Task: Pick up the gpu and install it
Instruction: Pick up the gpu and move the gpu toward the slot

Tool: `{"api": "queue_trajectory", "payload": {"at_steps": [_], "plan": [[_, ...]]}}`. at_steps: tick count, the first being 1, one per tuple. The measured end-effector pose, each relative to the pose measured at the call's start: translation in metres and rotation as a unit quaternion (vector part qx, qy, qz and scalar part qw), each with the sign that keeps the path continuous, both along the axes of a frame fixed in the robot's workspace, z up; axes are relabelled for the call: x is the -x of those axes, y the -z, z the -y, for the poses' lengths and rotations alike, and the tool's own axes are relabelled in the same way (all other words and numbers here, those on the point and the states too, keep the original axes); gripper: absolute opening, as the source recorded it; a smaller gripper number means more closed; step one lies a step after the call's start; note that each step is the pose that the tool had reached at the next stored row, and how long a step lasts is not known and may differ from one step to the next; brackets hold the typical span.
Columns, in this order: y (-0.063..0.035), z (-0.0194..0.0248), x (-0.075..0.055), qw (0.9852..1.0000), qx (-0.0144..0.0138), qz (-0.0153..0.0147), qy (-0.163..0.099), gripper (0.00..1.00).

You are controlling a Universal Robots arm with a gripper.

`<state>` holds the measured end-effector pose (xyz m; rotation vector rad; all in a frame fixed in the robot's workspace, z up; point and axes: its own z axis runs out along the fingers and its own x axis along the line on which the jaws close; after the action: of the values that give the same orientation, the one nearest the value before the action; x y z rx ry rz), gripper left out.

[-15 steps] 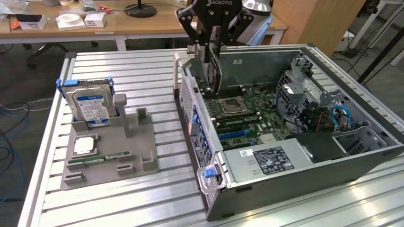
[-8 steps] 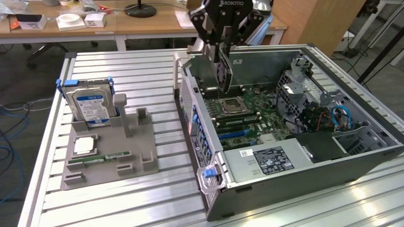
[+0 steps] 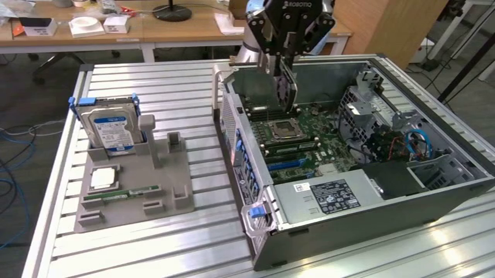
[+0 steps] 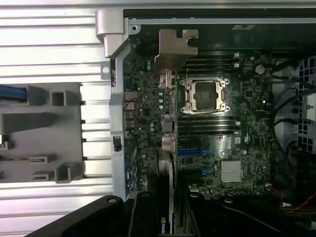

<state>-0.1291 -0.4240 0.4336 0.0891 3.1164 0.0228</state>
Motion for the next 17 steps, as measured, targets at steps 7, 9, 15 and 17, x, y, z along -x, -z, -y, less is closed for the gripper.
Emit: {"api": "queue_trajectory", "payload": {"at_steps": [7, 9, 15, 17], "plan": [[0.0004, 0.0000, -0.017, 1.0000, -0.0001, 0.0000, -0.001, 0.26], [0.0005, 0.0000, -0.021, 1.0000, -0.0001, 0.0000, -0.001, 0.26], [0.0009, 0.0000, -0.035, 1.0000, -0.0002, 0.0000, -0.003, 0.26], [0.0010, 0.0000, -0.040, 1.0000, -0.0002, 0.0000, -0.003, 0.26]]}}
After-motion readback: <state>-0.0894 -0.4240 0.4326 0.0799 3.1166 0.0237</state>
